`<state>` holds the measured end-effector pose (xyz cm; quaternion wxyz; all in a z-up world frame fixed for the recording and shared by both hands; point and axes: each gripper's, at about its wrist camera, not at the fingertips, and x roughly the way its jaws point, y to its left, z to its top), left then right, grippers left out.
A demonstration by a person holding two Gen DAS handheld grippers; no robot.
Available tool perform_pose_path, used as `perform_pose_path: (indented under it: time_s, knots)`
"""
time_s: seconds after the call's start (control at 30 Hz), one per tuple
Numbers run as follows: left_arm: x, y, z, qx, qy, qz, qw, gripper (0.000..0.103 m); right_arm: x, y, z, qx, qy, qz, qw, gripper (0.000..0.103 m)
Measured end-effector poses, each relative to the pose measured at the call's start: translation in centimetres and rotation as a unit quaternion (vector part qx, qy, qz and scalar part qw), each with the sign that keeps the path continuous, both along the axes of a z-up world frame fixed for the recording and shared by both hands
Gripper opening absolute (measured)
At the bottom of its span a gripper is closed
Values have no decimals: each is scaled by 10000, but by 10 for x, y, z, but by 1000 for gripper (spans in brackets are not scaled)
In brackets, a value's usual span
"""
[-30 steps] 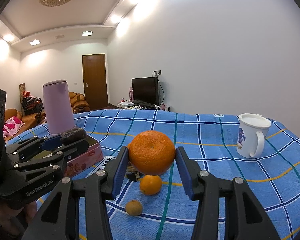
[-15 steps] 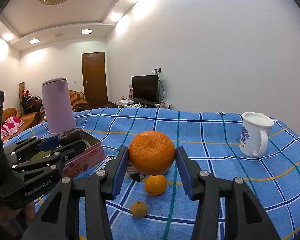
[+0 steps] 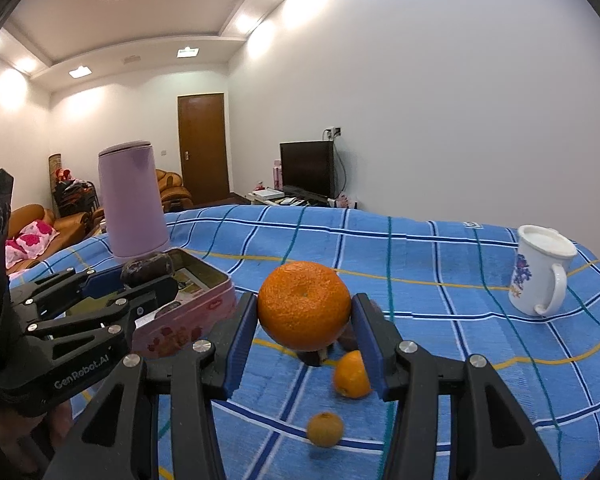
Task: Organize fruits
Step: 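Carry the dark fruit in the left gripper toward the tin while the right carries the orange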
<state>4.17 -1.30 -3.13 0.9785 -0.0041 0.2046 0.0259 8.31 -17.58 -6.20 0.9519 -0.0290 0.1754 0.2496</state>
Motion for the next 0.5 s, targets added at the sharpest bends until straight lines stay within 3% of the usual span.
perform_pose_path:
  time_s: [0.5]
  knots:
    - [-2,32,-4,-52,139,292,9995,43,1,36,-2,-112,97,374,9992,50]
